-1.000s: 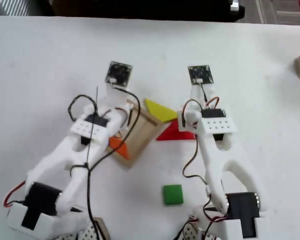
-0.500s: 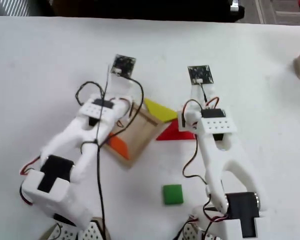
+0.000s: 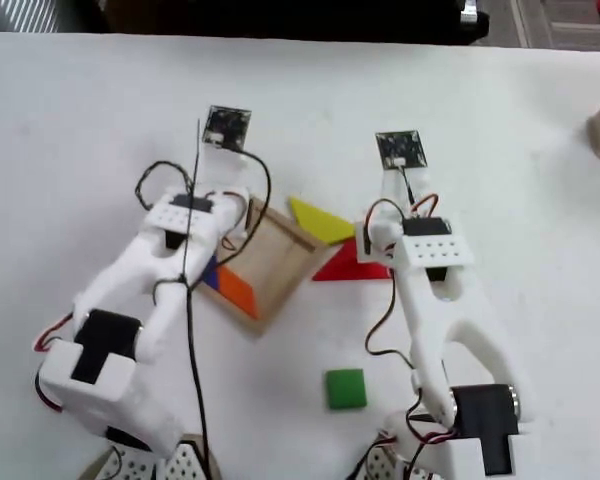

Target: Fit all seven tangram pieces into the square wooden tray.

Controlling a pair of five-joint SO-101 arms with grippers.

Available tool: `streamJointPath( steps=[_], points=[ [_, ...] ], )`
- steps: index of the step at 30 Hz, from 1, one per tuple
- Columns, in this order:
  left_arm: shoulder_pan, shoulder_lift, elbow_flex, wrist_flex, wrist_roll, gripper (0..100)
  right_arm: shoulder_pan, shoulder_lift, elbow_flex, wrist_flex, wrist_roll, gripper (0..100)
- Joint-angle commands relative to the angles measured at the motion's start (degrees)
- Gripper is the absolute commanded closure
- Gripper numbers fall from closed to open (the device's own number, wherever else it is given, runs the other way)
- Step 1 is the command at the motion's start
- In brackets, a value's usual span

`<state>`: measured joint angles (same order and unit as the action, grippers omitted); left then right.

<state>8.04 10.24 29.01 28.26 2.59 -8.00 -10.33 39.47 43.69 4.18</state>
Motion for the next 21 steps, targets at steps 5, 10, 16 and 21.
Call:
streamJointPath(
  steps=[5,10,16,21],
  points=[
    [11.65,-6.73,5.98,-3.25,-0.09,98,-0.66,-0.22,-0.97,-0.84,1.14,98.1],
    [11.91,-5.23,7.21,-7.12,-6.24,98,-0.66,-0.22,-0.97,-0.92,1.23,98.1],
    [4.26,2.15,-2.81,2.81,-6.33,98,-0.66,-0.22,-0.97,-0.92,1.23,98.1],
    [2.42,3.56,-6.07,7.12,-6.42,98,-0.66,-0.22,-0.97,-0.75,1.23,98.1]
  ],
)
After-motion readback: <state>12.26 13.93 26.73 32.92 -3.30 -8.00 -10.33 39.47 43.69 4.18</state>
